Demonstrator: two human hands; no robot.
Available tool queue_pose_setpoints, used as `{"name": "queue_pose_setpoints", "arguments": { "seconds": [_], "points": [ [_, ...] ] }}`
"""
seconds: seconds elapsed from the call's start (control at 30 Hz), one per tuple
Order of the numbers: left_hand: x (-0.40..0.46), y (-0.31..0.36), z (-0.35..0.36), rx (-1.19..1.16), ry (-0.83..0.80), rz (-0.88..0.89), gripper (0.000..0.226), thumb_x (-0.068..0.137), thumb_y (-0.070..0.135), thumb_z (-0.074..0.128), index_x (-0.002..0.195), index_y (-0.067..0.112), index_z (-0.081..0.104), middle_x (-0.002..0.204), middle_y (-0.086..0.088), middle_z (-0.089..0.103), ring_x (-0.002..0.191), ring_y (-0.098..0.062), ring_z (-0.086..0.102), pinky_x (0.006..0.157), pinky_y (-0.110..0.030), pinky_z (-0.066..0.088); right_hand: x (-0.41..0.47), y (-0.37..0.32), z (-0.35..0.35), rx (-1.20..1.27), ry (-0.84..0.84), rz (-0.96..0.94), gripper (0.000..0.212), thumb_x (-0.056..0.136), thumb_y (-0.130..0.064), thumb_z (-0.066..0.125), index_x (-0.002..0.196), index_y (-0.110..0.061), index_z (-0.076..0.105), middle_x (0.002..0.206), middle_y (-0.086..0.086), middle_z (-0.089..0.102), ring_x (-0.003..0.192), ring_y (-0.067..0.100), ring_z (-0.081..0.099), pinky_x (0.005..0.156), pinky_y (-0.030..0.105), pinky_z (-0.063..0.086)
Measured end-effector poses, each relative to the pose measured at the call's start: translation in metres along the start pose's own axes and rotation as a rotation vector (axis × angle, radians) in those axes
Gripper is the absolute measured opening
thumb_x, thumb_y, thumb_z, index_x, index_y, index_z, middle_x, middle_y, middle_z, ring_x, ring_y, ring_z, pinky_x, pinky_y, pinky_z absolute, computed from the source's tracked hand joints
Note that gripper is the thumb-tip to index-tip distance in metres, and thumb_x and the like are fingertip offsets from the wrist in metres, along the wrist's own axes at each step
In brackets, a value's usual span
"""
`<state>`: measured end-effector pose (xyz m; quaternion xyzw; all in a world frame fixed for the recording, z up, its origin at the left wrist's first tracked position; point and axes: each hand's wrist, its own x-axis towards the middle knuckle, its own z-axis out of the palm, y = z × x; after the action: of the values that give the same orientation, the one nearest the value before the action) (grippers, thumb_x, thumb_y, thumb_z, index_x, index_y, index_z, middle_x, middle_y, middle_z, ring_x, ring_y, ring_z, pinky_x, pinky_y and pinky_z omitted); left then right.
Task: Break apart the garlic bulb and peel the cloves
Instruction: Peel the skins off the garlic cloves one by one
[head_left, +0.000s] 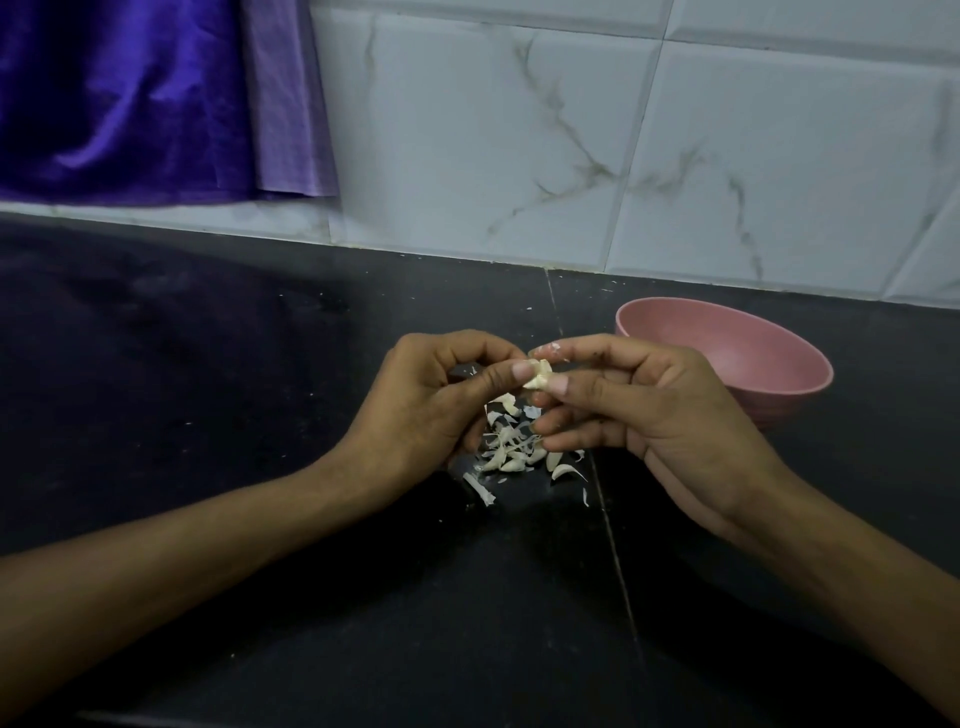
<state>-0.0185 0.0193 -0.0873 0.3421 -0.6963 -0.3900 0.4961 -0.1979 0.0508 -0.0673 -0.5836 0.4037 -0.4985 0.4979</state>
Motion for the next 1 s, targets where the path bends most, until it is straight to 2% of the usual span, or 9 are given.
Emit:
{"name": "queue_pose_setpoints", "arguments": {
  "seconds": [0.1, 0.2, 0.3, 0.43, 0.73, 0.87, 1.0],
  "points": [
    [-0.0009, 0.0001, 0.001, 0.053, -0.018, 0.039, 0.025, 0.084, 0.032, 0.061, 0.088, 0.009, 0.07, 0.041, 0.007, 0.051, 0.031, -0.003, 0.042, 0.038, -0.013, 0.034, 0.0007, 0.0002, 0.0004, 0.003, 0.009, 0.0, 0.034, 0.069, -0.015, 0.073, 0.101, -0.004, 0.071, 0.089, 0.024, 0.072, 0.071, 0.026, 0.071, 0.063, 0.029, 0.06],
    [-0.0008, -0.0006, 0.0015, 0.112, -0.057, 0.095, 0.022, 0.087, 0.03, 0.059, 0.092, 0.012, 0.07, 0.05, 0.017, 0.056, 0.035, -0.003, 0.045, 0.04, -0.013, 0.036, 0.0016, 0.0008, -0.0016, -0.006, 0.013, 0.0, 0.03, 0.07, -0.014, 0.073, 0.098, -0.005, 0.071, 0.09, 0.021, 0.074, 0.073, 0.027, 0.072, 0.066, 0.031, 0.061],
    [0.0002, -0.0009, -0.0002, 0.125, -0.066, 0.116, 0.023, 0.085, 0.031, 0.06, 0.094, 0.013, 0.072, 0.058, 0.021, 0.059, 0.037, -0.002, 0.047, 0.04, -0.012, 0.036, 0.0006, 0.0004, -0.0038, -0.01, 0.024, -0.002, 0.03, 0.069, -0.012, 0.072, 0.099, -0.004, 0.071, 0.087, 0.017, 0.075, 0.071, 0.025, 0.071, 0.066, 0.031, 0.062],
    [-0.0009, -0.0015, -0.0007, 0.162, -0.06, 0.158, 0.021, 0.085, 0.032, 0.061, 0.092, 0.016, 0.072, 0.059, 0.023, 0.06, 0.037, -0.002, 0.048, 0.04, -0.011, 0.036, -0.0005, 0.0015, -0.0036, -0.01, 0.041, -0.008, 0.03, 0.069, -0.009, 0.071, 0.097, -0.002, 0.073, 0.087, 0.019, 0.075, 0.069, 0.023, 0.072, 0.066, 0.03, 0.062],
    [-0.0053, -0.0054, 0.0031, 0.192, 0.001, 0.21, 0.024, 0.085, 0.032, 0.062, 0.088, 0.012, 0.074, 0.067, 0.015, 0.061, 0.037, -0.005, 0.051, 0.04, -0.01, 0.036, 0.001, 0.0055, 0.0003, 0.015, 0.054, -0.021, 0.022, 0.067, -0.006, 0.072, 0.089, -0.003, 0.075, 0.085, 0.019, 0.075, 0.066, 0.021, 0.071, 0.063, 0.027, 0.061],
    [-0.0057, -0.0027, 0.004, 0.11, -0.005, 0.102, 0.026, 0.082, 0.034, 0.062, 0.085, 0.011, 0.073, 0.052, 0.015, 0.06, 0.032, -0.003, 0.047, 0.038, -0.012, 0.034, 0.0011, 0.0069, 0.0, 0.004, 0.045, -0.028, 0.023, 0.067, -0.007, 0.072, 0.089, -0.004, 0.075, 0.082, 0.016, 0.075, 0.066, 0.021, 0.071, 0.063, 0.027, 0.061],
    [-0.004, -0.0019, 0.0021, 0.021, -0.013, -0.027, 0.024, 0.083, 0.037, 0.065, 0.086, 0.015, 0.074, 0.044, -0.006, 0.056, 0.031, -0.015, 0.043, 0.035, -0.018, 0.034, 0.0025, 0.0074, -0.0004, 0.007, 0.037, -0.038, 0.022, 0.068, -0.008, 0.072, 0.089, -0.005, 0.076, 0.084, 0.018, 0.075, 0.067, 0.022, 0.071, 0.063, 0.027, 0.061]
  ]
}}
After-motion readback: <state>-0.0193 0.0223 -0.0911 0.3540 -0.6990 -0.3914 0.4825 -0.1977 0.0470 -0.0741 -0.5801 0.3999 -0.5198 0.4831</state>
